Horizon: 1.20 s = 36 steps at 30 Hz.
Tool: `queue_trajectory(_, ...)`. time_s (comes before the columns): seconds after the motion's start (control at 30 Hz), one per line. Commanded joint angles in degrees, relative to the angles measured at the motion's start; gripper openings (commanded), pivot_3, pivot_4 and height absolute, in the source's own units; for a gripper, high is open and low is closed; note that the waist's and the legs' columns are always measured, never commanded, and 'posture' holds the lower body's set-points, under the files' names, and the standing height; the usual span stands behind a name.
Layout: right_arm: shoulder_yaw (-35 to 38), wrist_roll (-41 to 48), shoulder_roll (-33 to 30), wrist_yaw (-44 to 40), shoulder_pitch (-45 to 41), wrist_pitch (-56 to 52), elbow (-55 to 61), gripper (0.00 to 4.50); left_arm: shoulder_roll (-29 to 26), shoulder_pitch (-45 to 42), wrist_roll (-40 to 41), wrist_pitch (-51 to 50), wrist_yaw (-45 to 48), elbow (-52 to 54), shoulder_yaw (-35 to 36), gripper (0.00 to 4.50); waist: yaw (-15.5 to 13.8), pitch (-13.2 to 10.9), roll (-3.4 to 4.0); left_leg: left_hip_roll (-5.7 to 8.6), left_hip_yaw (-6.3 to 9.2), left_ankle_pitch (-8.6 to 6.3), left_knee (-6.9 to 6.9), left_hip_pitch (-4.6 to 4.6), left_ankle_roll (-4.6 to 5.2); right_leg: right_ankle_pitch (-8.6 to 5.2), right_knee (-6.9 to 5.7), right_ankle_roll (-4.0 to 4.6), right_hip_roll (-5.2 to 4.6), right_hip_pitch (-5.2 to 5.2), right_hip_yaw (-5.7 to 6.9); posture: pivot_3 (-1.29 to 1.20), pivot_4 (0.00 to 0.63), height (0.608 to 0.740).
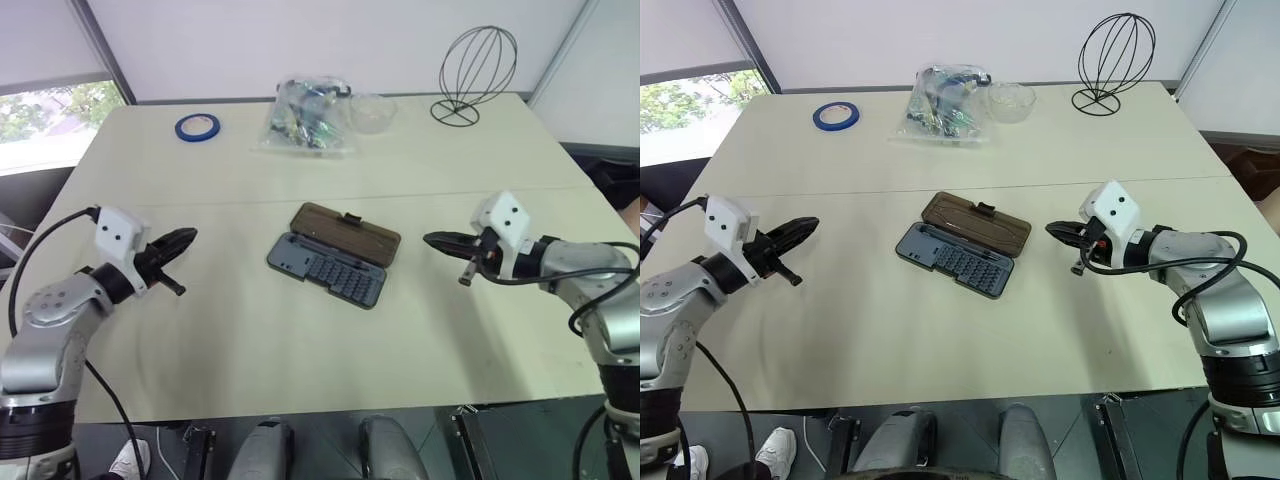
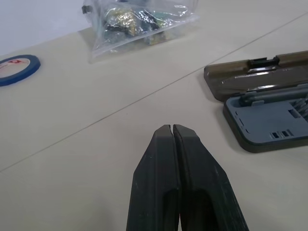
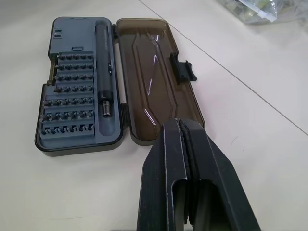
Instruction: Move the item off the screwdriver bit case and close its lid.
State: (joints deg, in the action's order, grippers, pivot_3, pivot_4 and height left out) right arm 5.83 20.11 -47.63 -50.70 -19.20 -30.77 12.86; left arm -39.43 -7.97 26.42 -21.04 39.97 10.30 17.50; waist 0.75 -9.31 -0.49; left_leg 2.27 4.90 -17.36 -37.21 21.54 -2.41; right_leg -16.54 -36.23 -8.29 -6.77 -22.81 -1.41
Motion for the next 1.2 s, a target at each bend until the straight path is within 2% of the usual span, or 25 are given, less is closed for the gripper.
queue_trajectory(0.03,0.4,0.6,0.3,0.4,-0.7,0.2,2.4,0.00,-0.8,-1.0,-0.8,1.5,-0.7,1.6,1.4,0.05,0.0,0.0,0.00,0.00,0.00,0.00,0.00,0.00,0.00,0.00,0.00,0.00,0.00,0.00,0.00,0.00,0.150,0.740)
queue_trajectory(0.77,0.0,0.2,1.3,1.5,-0.6,0.5,2.2,0.00,-0.5,-1.7,-0.9,-1.7,-2.4,2.1,1.0,0.05,0.0,0.0,0.00,0.00,0.00,0.01,-0.01,0.00,-0.01,0.00,0.00,0.00,0.00,0.00,0.00,0.00,0.150,0.740)
queue_trajectory(1.17,-0.1,-0.7,2.3,3.2,-3.3,-0.2,-0.1,0.00,-0.6,-2.1,-1.1,-1.8,-2.4,1.1,1.0,0.05,0.1,0.0,0.00,0.00,-0.01,0.01,-0.01,0.00,-0.02,0.00,0.00,0.00,0.00,0.00,0.00,0.00,0.150,0.740)
queue_trajectory(1.2,-0.3,-1.5,2.8,4.8,-4.2,-0.9,-1.2,0.25,-0.6,-2.4,-1.0,-1.9,-2.3,0.8,0.9,0.02,0.1,0.0,0.00,0.00,-0.01,0.02,-0.02,-0.01,-0.04,0.00,-0.01,0.00,0.00,0.00,0.00,0.00,0.150,0.740)
